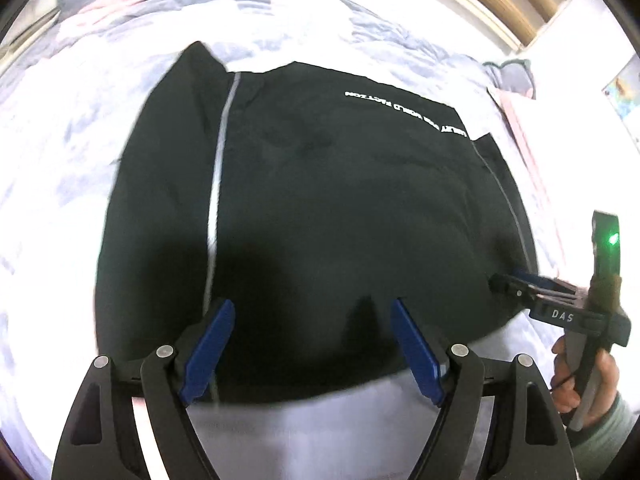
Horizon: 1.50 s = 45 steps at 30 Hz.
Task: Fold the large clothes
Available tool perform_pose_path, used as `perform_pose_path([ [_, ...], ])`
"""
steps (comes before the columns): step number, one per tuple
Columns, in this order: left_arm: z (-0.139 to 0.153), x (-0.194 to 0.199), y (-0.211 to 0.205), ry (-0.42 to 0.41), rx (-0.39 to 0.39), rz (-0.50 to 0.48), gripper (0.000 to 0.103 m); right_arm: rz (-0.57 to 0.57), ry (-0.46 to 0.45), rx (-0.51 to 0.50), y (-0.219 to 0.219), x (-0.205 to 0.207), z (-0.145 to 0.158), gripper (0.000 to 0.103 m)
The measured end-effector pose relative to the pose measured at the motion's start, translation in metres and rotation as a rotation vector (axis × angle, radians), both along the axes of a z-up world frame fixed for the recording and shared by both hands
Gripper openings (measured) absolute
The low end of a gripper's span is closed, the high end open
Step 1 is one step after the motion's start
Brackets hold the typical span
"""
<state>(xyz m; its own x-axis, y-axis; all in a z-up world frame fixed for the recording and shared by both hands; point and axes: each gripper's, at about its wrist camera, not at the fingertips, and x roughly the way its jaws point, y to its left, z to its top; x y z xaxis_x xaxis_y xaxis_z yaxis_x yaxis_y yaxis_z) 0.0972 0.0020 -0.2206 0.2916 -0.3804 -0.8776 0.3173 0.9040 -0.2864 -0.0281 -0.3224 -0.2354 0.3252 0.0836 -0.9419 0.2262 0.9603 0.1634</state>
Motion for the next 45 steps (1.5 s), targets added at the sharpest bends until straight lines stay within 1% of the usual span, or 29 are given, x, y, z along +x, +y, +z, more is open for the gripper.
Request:
perform_pose_path([
  [2, 0.003, -0.007, 0.013, 0.020, -0.006, 0.031, 0.081, -0.010, 0.012, -0.021, 0.001, -0.016, 0.005, 0.080],
  [4, 0.006, -0.013, 0.026, 0.021, -0.003, 0.065, 0.081, -0.024, 0.015, -0.070, -0.001, -0.034, 0.014, 0.080],
  [6, 0.012, -0.007, 0.038, 0.031, -0.006, 0.083, 0.081, -0.038, 0.003, -0.103, -0.004, -0.045, 0.022, 0.080],
  [7, 0.016, -0.004, 0.048, 0.033, -0.002, 0.091, 0.081, -0.044, -0.006, -0.108, -0.012, -0.044, 0.017, 0.080],
  [10, 0.029, 0.004, 0.078, 0.021, 0.058, 0.108, 0.081, -0.098, -0.077, -0.125, -0.053, -0.058, 0.040, 0.080],
  [11, 0.036, 0.009, 0.085, -0.008, 0.080, 0.124, 0.081, -0.112, -0.094, -0.115, -0.059, -0.057, 0.045, 0.080],
  [12, 0.040, 0.013, 0.089, -0.030, 0.086, 0.133, 0.081, -0.125, -0.109, -0.099, -0.065, -0.056, 0.050, 0.081],
  [14, 0.051, 0.021, 0.101, -0.063, 0.085, 0.153, 0.081, -0.164, -0.134, -0.069, -0.080, -0.052, 0.058, 0.081],
  [16, 0.061, 0.029, 0.112, -0.095, 0.087, 0.174, 0.081, -0.183, -0.132, -0.073, -0.094, -0.044, 0.062, 0.081],
  [19, 0.074, 0.044, 0.123, -0.136, 0.059, 0.188, 0.081, -0.181, -0.135, -0.077, -0.111, -0.032, 0.064, 0.081],
  [21, 0.075, 0.056, 0.129, -0.126, 0.025, 0.190, 0.081, -0.205, -0.137, -0.087, -0.128, -0.024, 0.065, 0.081],
  [24, 0.065, 0.080, 0.136, -0.072, -0.039, 0.192, 0.081, -0.234, -0.135, -0.080, -0.148, -0.014, 0.060, 0.081],
  [26, 0.053, 0.095, 0.142, -0.028, -0.084, 0.189, 0.081, -0.238, -0.130, -0.066, -0.158, -0.006, 0.052, 0.081],
  [29, 0.026, 0.119, 0.146, 0.047, -0.108, 0.197, 0.081, -0.217, -0.120, -0.026, -0.172, 0.012, 0.034, 0.081],
  [30, 0.013, 0.129, 0.146, 0.085, -0.116, 0.200, 0.081, -0.218, -0.110, -0.022, -0.176, 0.017, 0.028, 0.081],
  [34, -0.021, 0.150, 0.142, 0.168, -0.154, 0.192, 0.081, -0.205, -0.070, 0.006, -0.183, 0.039, 0.002, 0.081],
  [36, -0.034, 0.157, 0.140, 0.204, -0.186, 0.185, 0.081, -0.200, -0.061, 0.029, -0.187, 0.046, -0.008, 0.081],
  [38, -0.047, 0.162, 0.137, 0.241, -0.218, 0.178, 0.081, -0.193, -0.057, 0.080, -0.191, 0.052, -0.018, 0.081],
  [42, -0.064, 0.165, 0.128, 0.273, -0.246, 0.150, 0.081, -0.168, -0.048, 0.139, -0.196, 0.063, -0.031, 0.081],
  [44, -0.074, 0.166, 0.121, 0.297, -0.255, 0.141, 0.081, -0.131, -0.041, 0.187, -0.194, 0.070, -0.040, 0.081],
  [45, -0.078, 0.167, 0.119, 0.312, -0.283, 0.127, 0.081, -0.120, -0.038, 0.192, -0.192, 0.072, -0.042, 0.081],
])
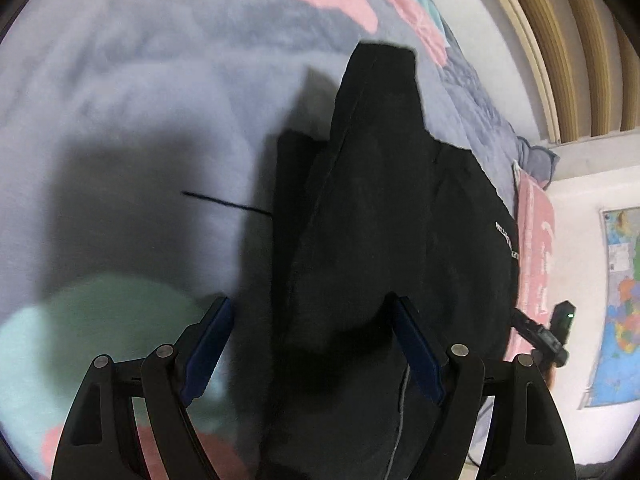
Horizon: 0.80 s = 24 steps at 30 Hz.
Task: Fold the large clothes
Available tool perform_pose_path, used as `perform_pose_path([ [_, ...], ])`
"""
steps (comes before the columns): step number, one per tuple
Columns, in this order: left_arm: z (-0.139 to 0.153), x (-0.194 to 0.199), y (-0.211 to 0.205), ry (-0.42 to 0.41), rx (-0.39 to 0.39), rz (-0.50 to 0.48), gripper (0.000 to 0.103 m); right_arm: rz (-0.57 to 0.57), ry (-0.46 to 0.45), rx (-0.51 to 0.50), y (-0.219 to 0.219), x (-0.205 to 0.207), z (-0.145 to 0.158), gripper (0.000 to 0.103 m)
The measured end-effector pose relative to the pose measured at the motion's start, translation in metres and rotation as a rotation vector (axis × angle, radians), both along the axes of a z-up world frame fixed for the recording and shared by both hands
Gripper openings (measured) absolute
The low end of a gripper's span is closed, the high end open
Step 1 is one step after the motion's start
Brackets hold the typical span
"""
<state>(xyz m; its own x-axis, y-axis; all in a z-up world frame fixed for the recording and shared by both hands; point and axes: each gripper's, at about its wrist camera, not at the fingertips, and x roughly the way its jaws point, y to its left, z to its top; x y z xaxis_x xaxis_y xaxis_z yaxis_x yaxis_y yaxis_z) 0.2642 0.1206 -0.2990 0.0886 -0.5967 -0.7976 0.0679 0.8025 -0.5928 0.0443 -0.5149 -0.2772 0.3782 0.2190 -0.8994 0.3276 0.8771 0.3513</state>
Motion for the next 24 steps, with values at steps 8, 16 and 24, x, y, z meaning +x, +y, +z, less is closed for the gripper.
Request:
perform_pose_path([
  [8, -0.032, 0.011, -0.035, 0.085, -0.099, -0.042, 0.081, -0.015, 0.055, 0.173, -0.009, 0.029, -0.053, 0.097],
  [16, -0.008, 0.006, -0.052, 0.042, -0.166, -0.154, 0.044, 0.100, -0.017, 0.276, 0.006, 0.038, -0.048, 0.057],
  [24, -0.044, 0.013, -0.069, 0.140, -0.189, -0.123, 0.069, 0.155, 0.061, 0.325, 0.015, 0.053, -0.072, 0.084],
])
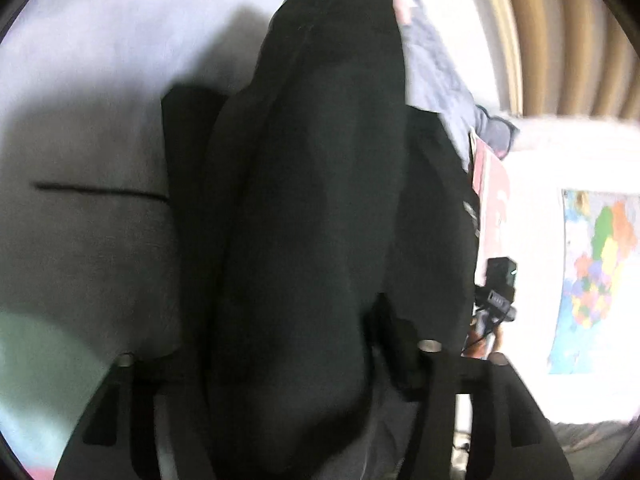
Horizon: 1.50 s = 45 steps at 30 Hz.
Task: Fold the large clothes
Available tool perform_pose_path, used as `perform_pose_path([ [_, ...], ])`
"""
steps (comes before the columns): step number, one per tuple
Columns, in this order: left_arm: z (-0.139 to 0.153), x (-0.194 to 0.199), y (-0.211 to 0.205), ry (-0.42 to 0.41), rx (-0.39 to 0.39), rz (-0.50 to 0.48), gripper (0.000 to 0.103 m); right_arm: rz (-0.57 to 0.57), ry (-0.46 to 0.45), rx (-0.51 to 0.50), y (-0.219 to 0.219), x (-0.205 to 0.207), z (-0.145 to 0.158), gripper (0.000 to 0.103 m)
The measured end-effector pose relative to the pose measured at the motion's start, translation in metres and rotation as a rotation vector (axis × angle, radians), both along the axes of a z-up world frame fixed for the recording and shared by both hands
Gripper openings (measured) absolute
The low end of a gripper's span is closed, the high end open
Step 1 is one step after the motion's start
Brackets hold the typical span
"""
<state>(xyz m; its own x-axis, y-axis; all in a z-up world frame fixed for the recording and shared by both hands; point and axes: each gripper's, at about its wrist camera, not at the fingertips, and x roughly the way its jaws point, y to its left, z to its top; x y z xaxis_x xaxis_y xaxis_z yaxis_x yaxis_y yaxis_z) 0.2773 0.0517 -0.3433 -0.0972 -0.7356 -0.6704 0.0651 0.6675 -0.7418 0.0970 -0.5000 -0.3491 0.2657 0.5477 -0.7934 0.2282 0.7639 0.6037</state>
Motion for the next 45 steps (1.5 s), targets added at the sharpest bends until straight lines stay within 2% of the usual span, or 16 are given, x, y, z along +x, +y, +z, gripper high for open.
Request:
perform_pose_path([
  [1, -0.005, 0.000, -0.002, 0.008, -0.003, 0.009, 0.075, 0.006, 0.005, 0.005, 0.003, 0.002, -0.003, 0.092],
  [4, -0.011, 0.002, -0.010, 0.030, -0.003, 0.031, 0.074, 0.014, -0.003, 0.010, 0.006, 0.009, -0.007, 0.092],
  [5, -0.006, 0.001, -0.013, 0.016, 0.007, 0.033, 0.062, 0.023, -0.019, 0.016, 0.007, 0.008, -0.003, 0.082],
  [6, 0.004, -0.004, -0.017, -0.025, 0.016, 0.021, 0.056, 0.033, -0.037, 0.008, 0.008, 0.007, 0.004, 0.076],
  [8, 0.028, -0.017, -0.025, -0.109, 0.045, -0.009, 0.041, 0.058, -0.084, -0.034, 0.015, 0.000, 0.022, 0.052],
  [11, 0.057, -0.036, -0.028, -0.168, 0.000, 0.004, 0.036, 0.050, -0.142, -0.066, 0.023, -0.013, 0.050, 0.039],
  [15, 0.107, -0.074, -0.036, -0.252, -0.093, 0.023, 0.036, 0.017, -0.218, -0.089, 0.037, -0.038, 0.094, 0.035],
  [19, 0.152, -0.118, -0.043, -0.335, -0.126, -0.001, 0.036, 0.028, -0.299, -0.137, 0.056, -0.066, 0.140, 0.033],
  [23, 0.186, -0.162, -0.041, -0.391, -0.142, -0.020, 0.036, 0.049, -0.336, -0.190, 0.064, -0.072, 0.152, 0.033],
  [27, 0.201, -0.201, -0.034, -0.388, -0.159, -0.031, 0.036, 0.060, -0.327, -0.227, 0.064, -0.073, 0.156, 0.033],
  [29, 0.202, -0.213, -0.032, -0.383, -0.157, -0.041, 0.036, 0.069, -0.310, -0.239, 0.066, -0.074, 0.151, 0.033],
  [32, 0.198, -0.234, -0.028, -0.355, -0.152, -0.054, 0.036, 0.078, -0.264, -0.234, 0.074, -0.103, 0.159, 0.033],
  [36, 0.172, -0.250, -0.025, -0.290, -0.131, -0.068, 0.036, 0.083, -0.199, -0.255, 0.087, -0.117, 0.145, 0.033],
  [39, 0.137, -0.256, -0.027, -0.246, -0.092, -0.072, 0.036, 0.070, -0.151, -0.236, 0.089, -0.120, 0.116, 0.033],
  [42, 0.097, -0.257, -0.025, -0.229, -0.054, -0.054, 0.036, 0.047, -0.106, -0.276, 0.089, -0.117, 0.076, 0.033],
  [45, 0.062, -0.255, -0.002, -0.194, -0.136, 0.036, 0.038, -0.038, -0.111, -0.268, 0.073, -0.112, 0.049, 0.035],
])
